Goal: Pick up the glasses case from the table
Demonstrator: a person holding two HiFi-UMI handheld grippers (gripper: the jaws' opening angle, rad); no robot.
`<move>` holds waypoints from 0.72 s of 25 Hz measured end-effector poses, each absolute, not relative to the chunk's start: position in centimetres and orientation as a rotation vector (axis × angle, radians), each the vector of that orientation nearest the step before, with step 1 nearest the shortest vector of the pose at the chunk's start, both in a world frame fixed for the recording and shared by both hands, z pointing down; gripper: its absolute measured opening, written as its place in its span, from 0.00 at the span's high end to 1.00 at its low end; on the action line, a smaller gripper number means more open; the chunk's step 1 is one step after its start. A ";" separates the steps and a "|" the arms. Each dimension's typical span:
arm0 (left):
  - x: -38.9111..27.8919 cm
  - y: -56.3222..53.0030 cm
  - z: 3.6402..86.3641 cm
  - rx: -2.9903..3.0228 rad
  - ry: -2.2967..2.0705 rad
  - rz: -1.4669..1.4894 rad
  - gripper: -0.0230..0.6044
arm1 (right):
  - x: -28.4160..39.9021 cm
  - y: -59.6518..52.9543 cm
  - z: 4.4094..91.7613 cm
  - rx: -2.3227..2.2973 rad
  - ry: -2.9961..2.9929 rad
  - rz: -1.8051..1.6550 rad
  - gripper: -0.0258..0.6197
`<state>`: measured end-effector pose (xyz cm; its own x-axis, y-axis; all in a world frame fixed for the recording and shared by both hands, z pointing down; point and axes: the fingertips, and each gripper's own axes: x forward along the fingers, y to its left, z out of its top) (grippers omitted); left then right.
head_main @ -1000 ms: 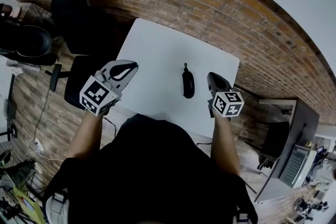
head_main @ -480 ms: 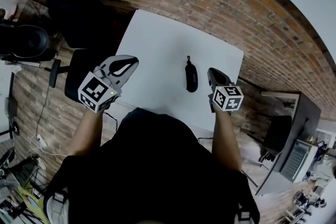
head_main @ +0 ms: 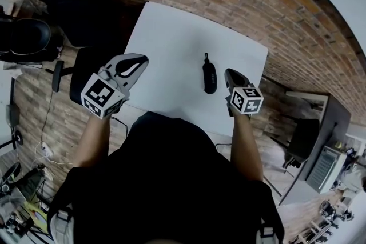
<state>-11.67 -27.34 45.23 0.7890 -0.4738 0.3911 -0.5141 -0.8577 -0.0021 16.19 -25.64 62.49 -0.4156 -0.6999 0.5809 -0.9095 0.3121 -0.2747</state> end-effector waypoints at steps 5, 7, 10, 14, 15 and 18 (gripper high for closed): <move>-11.5 -27.9 45.6 2.866 -0.791 0.590 0.92 | 16.4 -25.6 63.9 1.421 -2.203 0.804 0.88; -11.5 -28.0 45.8 2.858 -0.791 0.591 0.92 | 16.4 -25.7 64.4 1.410 -2.188 0.783 0.86; -11.6 -28.2 46.1 2.847 -0.787 0.601 0.92 | 16.2 -25.7 65.1 1.399 -2.177 0.792 0.84; -11.9 -28.5 46.6 2.847 -0.782 0.602 0.92 | 16.2 -25.8 66.2 1.388 -2.157 0.808 0.82; -12.0 -28.6 46.7 2.845 -0.782 0.603 0.92 | 16.1 -25.8 66.5 1.383 -2.150 0.805 0.81; -12.2 -28.7 47.0 2.837 -0.783 0.609 0.92 | 15.9 -25.6 67.5 1.353 -2.128 0.781 0.79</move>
